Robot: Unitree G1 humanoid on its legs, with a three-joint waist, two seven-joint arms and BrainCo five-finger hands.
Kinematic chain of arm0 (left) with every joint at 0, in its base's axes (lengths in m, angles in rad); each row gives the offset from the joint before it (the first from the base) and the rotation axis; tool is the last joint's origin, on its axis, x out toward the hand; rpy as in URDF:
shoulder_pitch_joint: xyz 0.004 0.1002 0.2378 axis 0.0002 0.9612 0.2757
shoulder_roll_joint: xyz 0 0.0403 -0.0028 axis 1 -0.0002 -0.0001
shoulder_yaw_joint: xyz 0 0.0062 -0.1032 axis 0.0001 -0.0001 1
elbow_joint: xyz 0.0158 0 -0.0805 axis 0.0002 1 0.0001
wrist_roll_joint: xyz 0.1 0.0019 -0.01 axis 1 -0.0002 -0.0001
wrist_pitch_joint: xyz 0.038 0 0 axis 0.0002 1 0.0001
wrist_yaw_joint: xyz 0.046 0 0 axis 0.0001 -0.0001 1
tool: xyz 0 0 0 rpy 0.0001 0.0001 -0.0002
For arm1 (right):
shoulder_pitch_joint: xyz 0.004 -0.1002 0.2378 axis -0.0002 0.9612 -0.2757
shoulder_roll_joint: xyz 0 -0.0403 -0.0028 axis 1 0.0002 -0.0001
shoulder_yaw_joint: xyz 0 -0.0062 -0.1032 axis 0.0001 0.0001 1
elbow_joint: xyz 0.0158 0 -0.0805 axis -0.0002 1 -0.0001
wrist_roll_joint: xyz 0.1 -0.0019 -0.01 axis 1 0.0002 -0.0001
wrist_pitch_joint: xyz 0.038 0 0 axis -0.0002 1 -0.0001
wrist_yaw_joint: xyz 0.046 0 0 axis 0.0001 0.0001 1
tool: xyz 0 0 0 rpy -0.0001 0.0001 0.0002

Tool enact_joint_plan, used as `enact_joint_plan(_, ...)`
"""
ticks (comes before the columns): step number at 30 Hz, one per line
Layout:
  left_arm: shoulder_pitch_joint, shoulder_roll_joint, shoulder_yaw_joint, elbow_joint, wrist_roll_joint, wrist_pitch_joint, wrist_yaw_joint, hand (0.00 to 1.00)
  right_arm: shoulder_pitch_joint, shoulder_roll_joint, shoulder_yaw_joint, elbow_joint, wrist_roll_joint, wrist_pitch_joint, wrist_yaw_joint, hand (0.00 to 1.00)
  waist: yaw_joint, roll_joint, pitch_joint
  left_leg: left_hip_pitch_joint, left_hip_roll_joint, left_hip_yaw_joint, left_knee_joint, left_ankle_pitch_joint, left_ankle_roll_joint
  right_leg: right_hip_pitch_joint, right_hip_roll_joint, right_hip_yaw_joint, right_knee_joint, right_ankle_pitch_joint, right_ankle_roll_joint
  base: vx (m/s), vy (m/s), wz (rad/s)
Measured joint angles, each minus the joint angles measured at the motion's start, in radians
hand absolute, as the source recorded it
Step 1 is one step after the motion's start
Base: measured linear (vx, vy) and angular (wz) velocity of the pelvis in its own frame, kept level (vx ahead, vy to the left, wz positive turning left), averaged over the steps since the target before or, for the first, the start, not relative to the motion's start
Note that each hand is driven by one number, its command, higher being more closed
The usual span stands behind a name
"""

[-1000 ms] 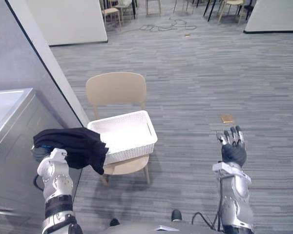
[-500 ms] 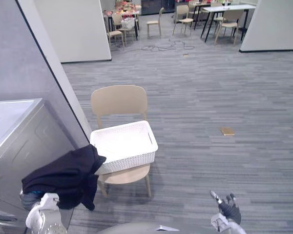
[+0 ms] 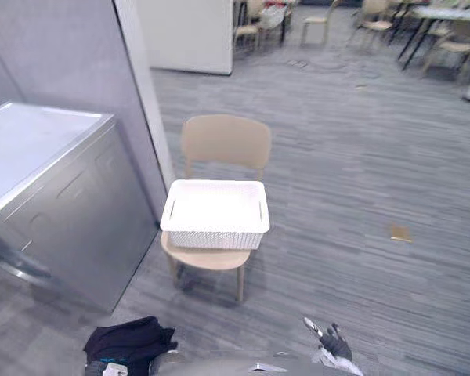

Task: Pick up the laundry basket with both hands and put the clothes into the washing machine.

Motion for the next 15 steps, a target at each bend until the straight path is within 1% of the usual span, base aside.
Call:
enact_joint_plan(1,-0.005,0.001,-0.017,-0.001,-0.001,0.000,-0.001,1.00,-0.009,-0.008,0.003,0.001,0.000,0.000,-0.001,0.00,0.001,0.014,0.009,0.001,-0.007,-0.002,0.001,0.005,0.007,-0.005,-0.006,-0.019,0.011,-0.002,0.000,0.00,0.032,0.81)
enact_joint_plan(2,-0.022,0.008,-0.033,-0.002,-0.001,0.000,-0.002,1.00,-0.028,-0.017,0.006,0.015,-0.001,0.001,-0.003,0.00,-0.004,0.017,0.027,-0.008,-0.031,-0.021,-0.027,0.024,0.006,-0.013,-0.047,-0.055,0.043,-0.015,0.004,0.00,0.054,1.16)
enact_joint_plan(3,-0.038,0.015,-0.052,-0.008,-0.001,0.000,-0.002,1.00,-0.048,-0.019,0.003,0.048,-0.001,0.001,-0.009,0.00,-0.003,0.010,0.033,-0.039,-0.040,0.015,0.012,-0.008,0.056,-0.008,-0.104,-0.108,0.060,-0.006,-0.009,0.01,0.048,1.09)
enact_joint_plan(4,-0.042,0.019,-0.056,-0.009,-0.001,0.000,-0.002,1.00,-0.053,-0.019,0.003,0.053,-0.001,0.001,-0.013,0.00,-0.002,0.007,0.034,-0.046,-0.038,0.024,0.034,-0.018,0.070,-0.005,-0.116,-0.118,0.060,-0.004,-0.008,0.04,0.044,1.01)
enact_joint_plan(5,-0.046,0.022,-0.064,-0.018,-0.002,0.000,-0.002,1.00,-0.064,-0.016,0.003,0.072,-0.001,0.001,-0.026,0.00,-0.001,-0.002,0.040,-0.057,-0.017,0.048,0.135,-0.055,0.097,0.020,-0.151,-0.152,0.062,0.012,0.011,0.06,0.053,0.67)
enact_joint_plan(6,-0.045,0.021,-0.067,-0.029,-0.002,0.000,-0.002,1.00,-0.064,-0.016,0.003,0.075,-0.001,0.001,-0.031,0.00,-0.005,-0.003,0.041,-0.058,0.005,0.059,0.187,-0.073,0.094,0.035,-0.165,-0.170,0.062,0.017,0.018,0.06,0.131,0.99)
enact_joint_plan(7,-0.043,0.021,-0.075,-0.056,-0.004,-0.003,-0.002,1.00,-0.064,-0.015,0.002,0.075,-0.001,0.000,-0.041,0.00,-0.008,-0.001,0.041,-0.053,0.057,0.065,0.262,-0.107,0.087,0.070,-0.186,-0.213,0.062,0.026,0.034,0.04,0.227,1.00)
enact_joint_plan(8,-0.047,0.022,-0.088,-0.078,-0.004,-0.004,-0.002,1.00,-0.063,-0.013,-0.006,0.074,-0.001,0.000,-0.042,0.00,-0.005,0.000,0.042,-0.037,0.108,0.076,0.293,-0.144,0.076,0.100,-0.206,-0.249,0.062,0.037,0.053,0.04,0.278,0.99)
enact_joint_plan(9,-0.050,0.023,-0.096,-0.087,-0.004,-0.004,-0.003,1.00,-0.063,-0.014,-0.007,0.074,-0.001,0.000,-0.044,0.00,-0.005,0.000,0.042,-0.031,0.129,0.090,0.297,-0.163,0.062,0.113,-0.216,-0.268,0.061,0.044,0.065,0.08,0.454,1.01)
enact_joint_plan(10,-0.067,0.024,-0.106,-0.087,-0.004,-0.003,-0.003,1.00,-0.066,-0.011,-0.007,0.073,-0.002,-0.001,-0.045,0.00,-0.007,-0.004,0.048,-0.037,0.137,0.115,0.312,-0.214,-0.015,0.138,-0.241,-0.301,0.059,0.064,0.095,0.08,0.420,0.88)
enact_joint_plan(11,-0.092,0.029,-0.100,-0.086,-0.004,-0.004,0.002,1.00,-0.077,0.006,-0.013,0.074,-0.001,0.000,-0.045,0.00,0.004,-0.021,0.068,-0.059,0.101,0.106,0.351,-0.245,-0.027,0.168,-0.267,-0.322,0.039,0.094,0.107,0.07,0.413,0.80)
enact_joint_plan(12,-0.099,0.031,-0.097,-0.086,-0.004,-0.006,0.004,1.00,-0.082,0.015,-0.003,0.077,-0.001,0.003,-0.046,0.00,0.008,-0.030,0.076,-0.069,0.084,0.095,0.366,-0.264,-0.027,0.185,-0.273,-0.326,0.018,0.114,0.107,0.07,0.391,0.72)
enact_joint_plan(13,-0.117,0.034,-0.102,-0.086,-0.004,-0.006,0.006,1.00,-0.092,0.015,0.002,0.073,-0.002,0.007,-0.042,0.00,0.008,-0.030,0.081,-0.110,0.065,0.061,0.409,-0.306,-0.022,0.220,-0.269,-0.351,-0.048,0.170,0.101,0.09,0.489,0.71)
enact_joint_plan(14,-0.125,0.037,-0.108,-0.086,-0.004,-0.006,0.006,1.00,-0.093,0.024,-0.009,0.072,-0.001,0.007,-0.045,0.00,0.016,-0.032,0.082,-0.137,0.053,0.053,0.456,-0.344,-0.003,0.238,-0.268,-0.360,-0.096,0.237,0.101,0.12,0.520,0.61)
enact_joint_plan(15,-0.126,0.039,-0.113,-0.086,-0.004,-0.006,0.007,1.00,-0.099,0.025,-0.011,0.072,-0.001,0.006,-0.047,0.00,0.023,-0.032,0.082,-0.146,0.045,0.055,0.475,-0.363,0.008,0.242,-0.271,-0.359,-0.115,0.273,0.102,0.10,0.478,0.28)
